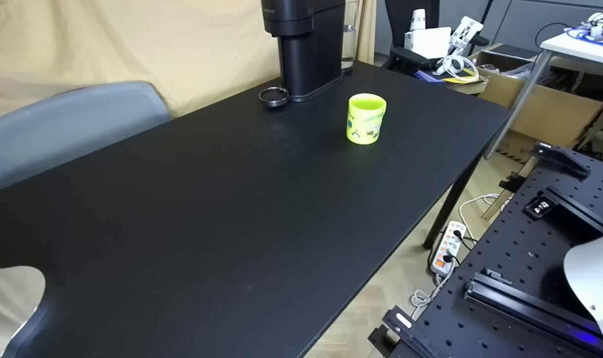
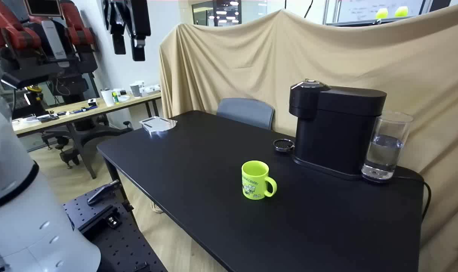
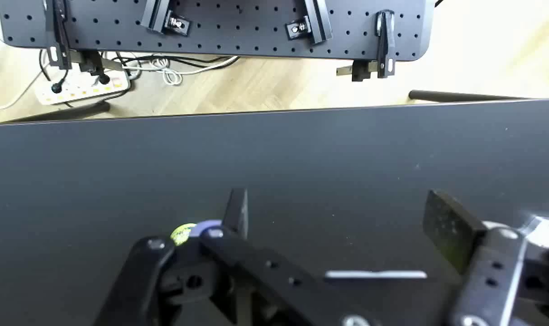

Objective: Move the mug slightly to the left

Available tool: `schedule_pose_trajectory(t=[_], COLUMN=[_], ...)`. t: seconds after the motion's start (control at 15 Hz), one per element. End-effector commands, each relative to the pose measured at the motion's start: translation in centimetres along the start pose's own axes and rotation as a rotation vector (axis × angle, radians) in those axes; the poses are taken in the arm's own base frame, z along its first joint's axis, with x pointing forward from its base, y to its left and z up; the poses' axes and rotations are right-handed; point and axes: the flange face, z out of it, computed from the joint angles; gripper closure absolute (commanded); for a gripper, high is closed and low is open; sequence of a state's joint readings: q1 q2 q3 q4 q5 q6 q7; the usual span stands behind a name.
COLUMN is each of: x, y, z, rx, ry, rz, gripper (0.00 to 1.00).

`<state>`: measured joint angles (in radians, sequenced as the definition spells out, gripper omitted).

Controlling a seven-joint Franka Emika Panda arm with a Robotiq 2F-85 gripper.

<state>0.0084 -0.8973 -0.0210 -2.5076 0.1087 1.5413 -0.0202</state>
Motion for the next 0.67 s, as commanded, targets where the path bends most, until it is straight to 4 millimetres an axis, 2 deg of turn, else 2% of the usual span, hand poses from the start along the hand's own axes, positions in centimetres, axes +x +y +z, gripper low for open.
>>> schedule_pose_trajectory(t=[0.0, 0.53, 0.6], x=[0.03, 0.01, 0.73], y=[0.01, 0.01, 0.54], z=[-0.06, -0.09, 0.05], rx=[0.0, 0.0, -0.004], ry=[0.0, 0.001, -0.005], rz=[0.0, 0.0, -0.006], gripper=[0.0, 0.0, 0.0])
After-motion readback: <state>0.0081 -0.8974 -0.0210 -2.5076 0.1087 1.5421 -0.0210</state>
